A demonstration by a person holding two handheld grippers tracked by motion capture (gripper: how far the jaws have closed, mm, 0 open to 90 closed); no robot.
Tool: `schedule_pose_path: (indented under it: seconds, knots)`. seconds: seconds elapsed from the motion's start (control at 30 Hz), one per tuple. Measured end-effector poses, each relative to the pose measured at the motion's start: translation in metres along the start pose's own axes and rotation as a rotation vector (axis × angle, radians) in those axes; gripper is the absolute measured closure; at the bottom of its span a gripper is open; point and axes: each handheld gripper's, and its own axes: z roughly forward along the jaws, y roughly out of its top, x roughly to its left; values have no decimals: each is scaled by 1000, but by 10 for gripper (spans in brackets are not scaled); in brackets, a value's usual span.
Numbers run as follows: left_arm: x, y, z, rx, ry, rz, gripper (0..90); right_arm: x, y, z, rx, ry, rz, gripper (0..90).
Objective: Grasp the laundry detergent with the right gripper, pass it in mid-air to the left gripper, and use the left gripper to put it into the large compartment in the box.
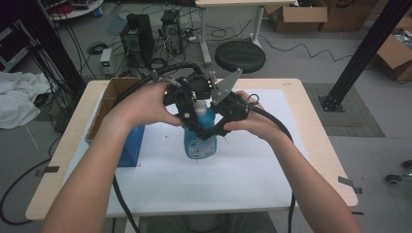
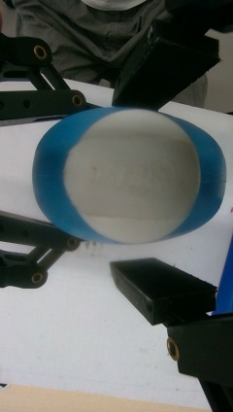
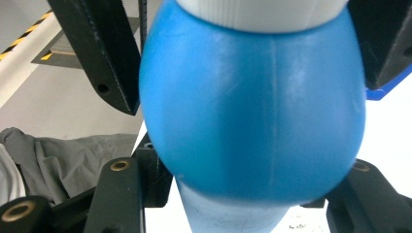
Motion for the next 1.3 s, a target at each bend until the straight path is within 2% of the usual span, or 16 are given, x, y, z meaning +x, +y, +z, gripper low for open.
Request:
schedule_pose_path:
  seconds: [0.27, 0.57, 0.63, 1.1, 1.13, 1.3]
  knots:
    - [-1, 1, -1, 6, -6, 18, 253, 0, -1, 0, 2, 3, 7, 447]
    - [-1, 0, 1, -1, -11, 16, 289, 0, -1, 0, 3, 4, 7, 447]
    - [-1, 0, 1, 12, -12, 28, 309, 0, -1, 0, 3, 5, 6, 447]
    - [-1, 0, 4, 13, 1, 22, 374, 1, -1, 3, 13, 6, 1, 447]
    - [-1, 0, 4, 15, 2, 27, 378, 0, -1, 3, 17, 6, -10, 447]
    - [-1, 0, 5, 11, -4, 21, 380, 1, 0, 3, 18, 5, -9, 447]
